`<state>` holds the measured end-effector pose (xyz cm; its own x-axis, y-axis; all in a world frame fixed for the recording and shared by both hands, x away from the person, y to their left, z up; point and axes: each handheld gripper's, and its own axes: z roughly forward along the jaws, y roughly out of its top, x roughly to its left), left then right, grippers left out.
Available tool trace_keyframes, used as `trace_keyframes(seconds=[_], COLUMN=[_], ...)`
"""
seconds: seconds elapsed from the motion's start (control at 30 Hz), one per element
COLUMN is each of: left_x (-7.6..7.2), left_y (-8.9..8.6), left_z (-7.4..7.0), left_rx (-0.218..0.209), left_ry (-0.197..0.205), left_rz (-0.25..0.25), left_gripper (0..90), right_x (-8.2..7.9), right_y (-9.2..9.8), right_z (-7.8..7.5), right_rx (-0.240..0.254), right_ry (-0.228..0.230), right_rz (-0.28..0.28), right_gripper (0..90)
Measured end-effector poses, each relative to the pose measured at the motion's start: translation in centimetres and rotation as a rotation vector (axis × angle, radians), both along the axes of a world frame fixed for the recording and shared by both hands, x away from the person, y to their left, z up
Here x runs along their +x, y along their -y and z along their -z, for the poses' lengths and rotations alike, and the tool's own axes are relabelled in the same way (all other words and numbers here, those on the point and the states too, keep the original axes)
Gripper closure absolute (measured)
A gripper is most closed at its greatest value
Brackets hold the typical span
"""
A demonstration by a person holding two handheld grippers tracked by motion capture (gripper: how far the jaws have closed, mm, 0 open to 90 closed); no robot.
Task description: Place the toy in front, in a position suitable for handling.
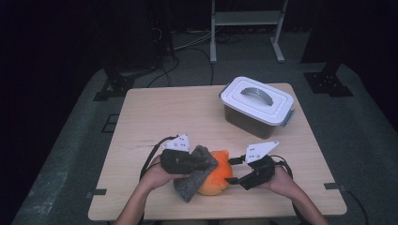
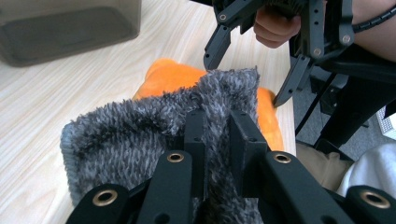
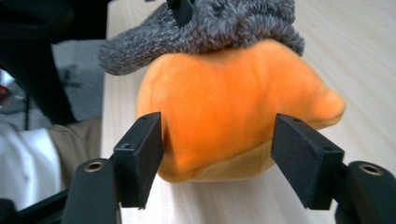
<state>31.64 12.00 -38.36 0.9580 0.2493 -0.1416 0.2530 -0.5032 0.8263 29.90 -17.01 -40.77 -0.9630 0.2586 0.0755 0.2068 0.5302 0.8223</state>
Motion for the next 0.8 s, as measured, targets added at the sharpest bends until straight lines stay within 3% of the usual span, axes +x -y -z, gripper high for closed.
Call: trace_keyframes(seconds=[0.17,0.3,0.4,0.57,0.67,0.8], left_x=[0.1,0.0,-0.4,-0.7,-0.7,-0.5], left_y=[-0.6,-0.3,0.1,1.7,2.6,2.4], left_z=[0.1,0.0,-0.9,-2.3,-2.2,-1.6], left_rx=[-0.001,0.009,0.021,0.017,0.039,0.047], left_ry=[-0.001,0.009,0.042,0.076,0.084,0.089], left_rz=[-0.019,-0.026,-0.014,0.028,0.043,0.033], left_gripper=[78.3,78.3,78.4,78.4,78.4,78.5], right_x=[-0.2,-0.6,-0.9,-0.9,-0.9,-0.8], right_y=[-1.0,-1.6,-1.6,-1.7,-1.6,-1.2], right_z=[0.6,0.5,0.3,0.1,0.2,0.5], right_rx=[-0.017,-0.039,-0.045,-0.035,-0.038,-0.04], right_ry=[0.004,0.05,0.072,0.071,0.072,0.063], right_rz=[0.001,0.024,0.022,0.02,0.021,0.023], right_gripper=[28.5,45.1,51.6,52.2,52.2,53.2])
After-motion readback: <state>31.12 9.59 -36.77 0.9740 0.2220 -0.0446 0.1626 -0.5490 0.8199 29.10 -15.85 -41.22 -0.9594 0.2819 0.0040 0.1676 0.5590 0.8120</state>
